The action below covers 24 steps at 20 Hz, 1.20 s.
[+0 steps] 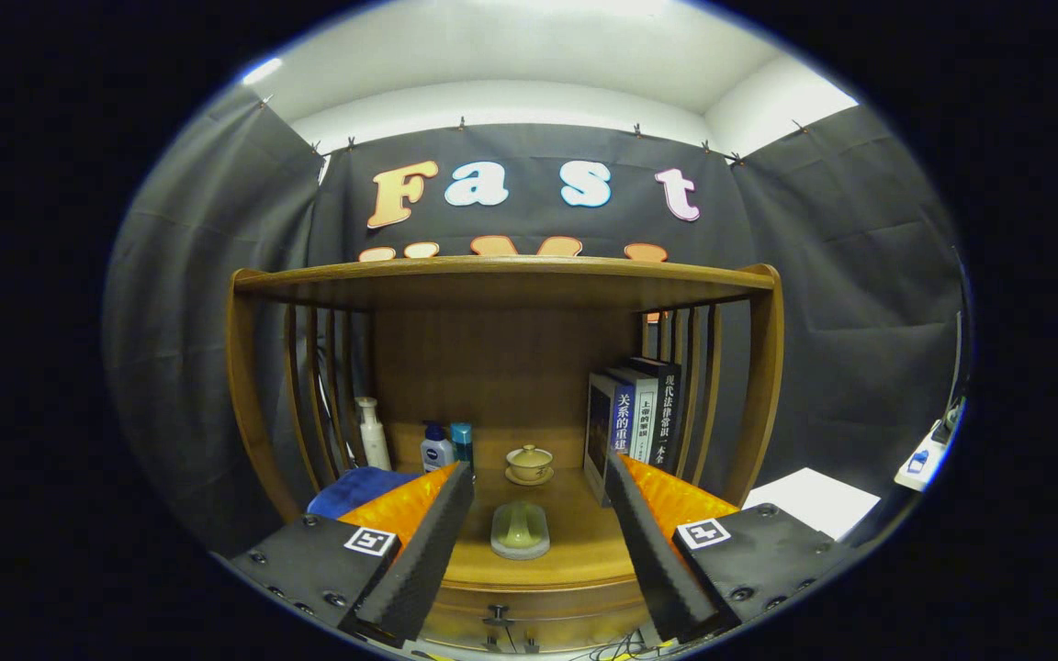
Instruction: Pull open the drawer, take out the items inside it, and place them on the countertop above the cabinet.
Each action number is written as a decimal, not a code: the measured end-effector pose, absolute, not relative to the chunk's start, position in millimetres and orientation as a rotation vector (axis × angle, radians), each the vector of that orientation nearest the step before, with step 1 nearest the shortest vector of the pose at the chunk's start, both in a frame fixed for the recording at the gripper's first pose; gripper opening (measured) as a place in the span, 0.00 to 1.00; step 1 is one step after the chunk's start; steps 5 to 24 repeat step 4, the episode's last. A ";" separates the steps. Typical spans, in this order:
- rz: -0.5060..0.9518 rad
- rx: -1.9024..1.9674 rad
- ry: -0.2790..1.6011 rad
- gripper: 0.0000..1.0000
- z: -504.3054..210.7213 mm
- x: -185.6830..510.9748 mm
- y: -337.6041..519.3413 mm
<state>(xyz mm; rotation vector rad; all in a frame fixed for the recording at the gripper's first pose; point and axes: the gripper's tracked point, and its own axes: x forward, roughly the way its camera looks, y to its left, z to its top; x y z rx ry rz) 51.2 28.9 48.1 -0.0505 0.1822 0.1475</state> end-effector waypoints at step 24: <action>0.145 -0.044 0.186 0.95 46.7 49.6 28.4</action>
